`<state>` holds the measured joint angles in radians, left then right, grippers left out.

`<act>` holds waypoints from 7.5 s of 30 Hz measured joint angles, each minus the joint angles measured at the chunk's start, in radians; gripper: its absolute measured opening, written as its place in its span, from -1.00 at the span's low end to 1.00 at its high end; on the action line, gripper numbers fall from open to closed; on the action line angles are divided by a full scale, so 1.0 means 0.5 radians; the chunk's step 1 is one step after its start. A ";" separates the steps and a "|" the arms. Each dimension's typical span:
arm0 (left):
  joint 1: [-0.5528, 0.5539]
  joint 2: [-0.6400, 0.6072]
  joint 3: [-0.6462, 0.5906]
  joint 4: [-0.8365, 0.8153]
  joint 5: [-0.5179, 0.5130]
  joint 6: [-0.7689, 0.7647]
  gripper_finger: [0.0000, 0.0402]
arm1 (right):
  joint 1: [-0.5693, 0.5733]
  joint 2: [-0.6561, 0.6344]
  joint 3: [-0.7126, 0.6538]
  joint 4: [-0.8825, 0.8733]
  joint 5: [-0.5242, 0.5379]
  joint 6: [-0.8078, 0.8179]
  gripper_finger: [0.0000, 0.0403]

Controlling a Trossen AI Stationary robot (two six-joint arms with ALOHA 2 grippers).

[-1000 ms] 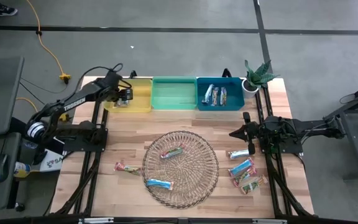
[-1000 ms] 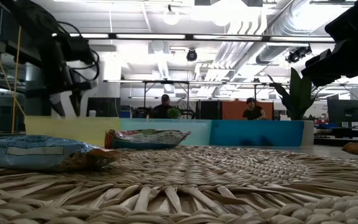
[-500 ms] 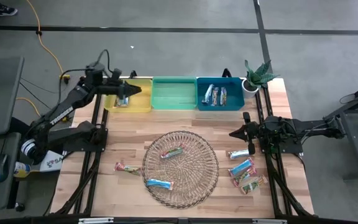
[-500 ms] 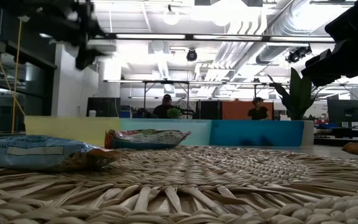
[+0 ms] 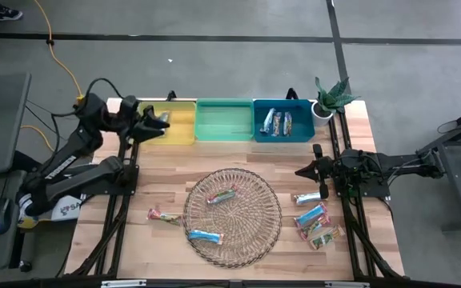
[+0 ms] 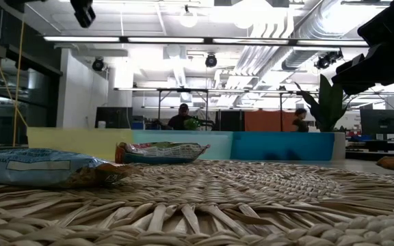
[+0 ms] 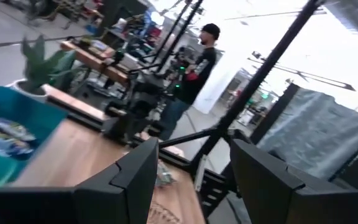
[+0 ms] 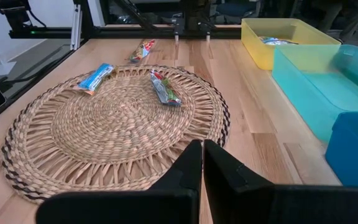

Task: Pick and place Granola Bars by type
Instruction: Put the yellow granola bar into the yellow bin

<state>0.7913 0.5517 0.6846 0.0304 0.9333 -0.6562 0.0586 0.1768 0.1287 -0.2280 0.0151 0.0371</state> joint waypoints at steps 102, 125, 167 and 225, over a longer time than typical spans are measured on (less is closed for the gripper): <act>-2.776 2.671 1.183 -1.316 -2.143 0.742 -0.02 | 0.000 0.001 -0.002 0.015 0.000 0.000 -1.00; -2.732 2.761 1.182 -1.218 -2.028 0.778 -0.02 | 0.000 0.000 0.002 0.014 0.000 0.000 -1.00; -2.659 2.439 1.173 -1.254 -2.094 0.890 -0.70 | 0.000 0.000 0.002 0.006 0.000 -0.001 -1.00; -2.368 0.524 1.183 -1.373 -3.198 0.987 -0.70 | 0.000 0.002 -0.001 0.001 0.000 -0.001 -1.00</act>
<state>-0.3927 0.8138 1.2762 -0.6560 -0.6658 -0.1629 0.0588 0.1776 0.1284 -0.2276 0.0151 0.0368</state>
